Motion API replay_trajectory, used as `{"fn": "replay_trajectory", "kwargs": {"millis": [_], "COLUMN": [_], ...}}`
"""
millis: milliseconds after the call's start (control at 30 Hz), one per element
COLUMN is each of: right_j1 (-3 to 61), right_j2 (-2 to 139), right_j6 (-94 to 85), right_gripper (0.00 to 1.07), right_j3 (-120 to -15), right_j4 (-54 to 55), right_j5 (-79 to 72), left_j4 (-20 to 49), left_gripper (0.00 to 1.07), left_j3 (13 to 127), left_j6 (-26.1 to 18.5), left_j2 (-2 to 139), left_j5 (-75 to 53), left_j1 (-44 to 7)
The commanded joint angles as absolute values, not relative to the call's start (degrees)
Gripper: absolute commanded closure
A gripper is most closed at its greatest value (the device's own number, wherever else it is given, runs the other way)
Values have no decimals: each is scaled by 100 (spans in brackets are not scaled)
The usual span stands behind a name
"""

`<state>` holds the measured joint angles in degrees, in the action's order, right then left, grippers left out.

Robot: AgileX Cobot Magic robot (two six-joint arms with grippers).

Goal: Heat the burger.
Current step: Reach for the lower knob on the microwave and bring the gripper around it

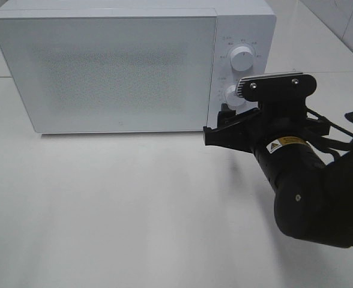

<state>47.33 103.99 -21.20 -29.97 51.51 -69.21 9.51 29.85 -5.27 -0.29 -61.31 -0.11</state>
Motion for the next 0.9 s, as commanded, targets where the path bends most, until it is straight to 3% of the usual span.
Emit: {"fn": "replay_trajectory", "kwargs": {"millis": [33, 900], "right_j1": [4503, 3736], "right_j2": [10565, 11545], "right_j6": [-1977, -1753], "right_gripper": [31, 31], "right_j3": [-3237, -4458], "right_j4": [4945, 4309], "right_j5": [-7191, -6600], "left_j4": [997, 991], "left_gripper": [6, 6], "left_j3": [2962, 2962], "left_j6": [-504, -504], "left_j2": [-166, -120], "left_j5": [-6108, -6108], "left_j1": [6, 6]}}
